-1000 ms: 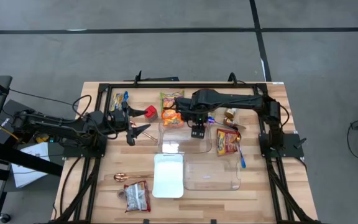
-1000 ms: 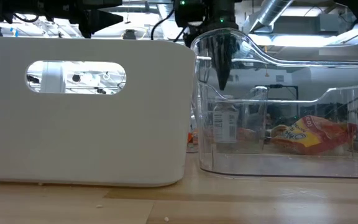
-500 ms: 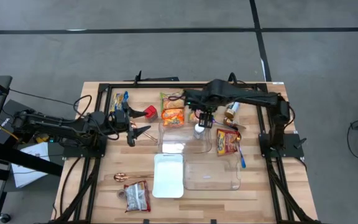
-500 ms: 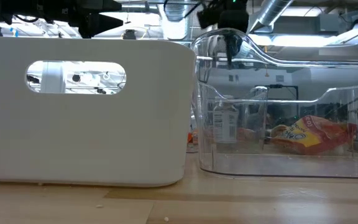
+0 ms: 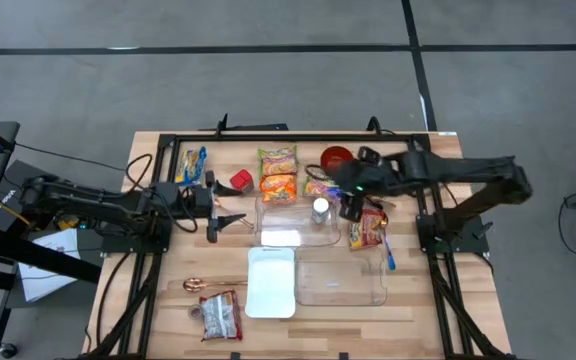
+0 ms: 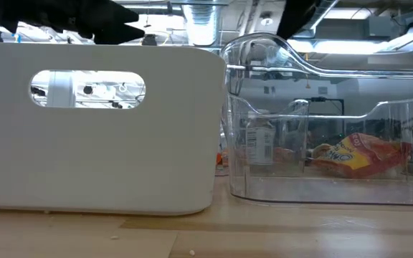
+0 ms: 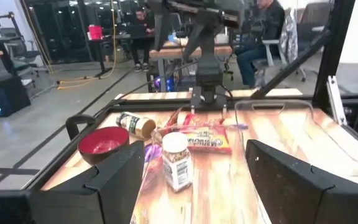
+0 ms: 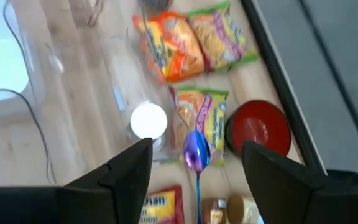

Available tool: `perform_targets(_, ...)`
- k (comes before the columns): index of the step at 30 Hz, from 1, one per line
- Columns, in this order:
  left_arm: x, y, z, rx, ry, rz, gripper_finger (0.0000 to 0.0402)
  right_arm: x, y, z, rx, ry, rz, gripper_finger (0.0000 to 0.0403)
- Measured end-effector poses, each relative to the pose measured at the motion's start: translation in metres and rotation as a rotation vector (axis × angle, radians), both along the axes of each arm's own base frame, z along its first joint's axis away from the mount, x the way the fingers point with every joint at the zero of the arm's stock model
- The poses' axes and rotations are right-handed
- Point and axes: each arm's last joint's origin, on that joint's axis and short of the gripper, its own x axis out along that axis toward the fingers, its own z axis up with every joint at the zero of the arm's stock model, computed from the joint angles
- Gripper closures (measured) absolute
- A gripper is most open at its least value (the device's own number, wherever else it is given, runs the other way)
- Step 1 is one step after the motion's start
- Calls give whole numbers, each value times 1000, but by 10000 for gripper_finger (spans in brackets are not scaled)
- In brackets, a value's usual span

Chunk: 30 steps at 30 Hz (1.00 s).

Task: Pick & Place Food Item
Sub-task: Put the right red noodle pack into the bottom transparent bin

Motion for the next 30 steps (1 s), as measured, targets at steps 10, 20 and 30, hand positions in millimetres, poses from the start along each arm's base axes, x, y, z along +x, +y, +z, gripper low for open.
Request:
perform_targets(10,8,-1,3,29,-59,-2,128,-62,-1,-53,-118,-209,-68,163)
perform_targets(20,11,0,5,22,-99,12,128,-106,-15,-74,-87,-355,-180,163)
perform_targets(30,11,0,5,93,-89,36,128,-109,-11,-93,52,-245,-135,163)
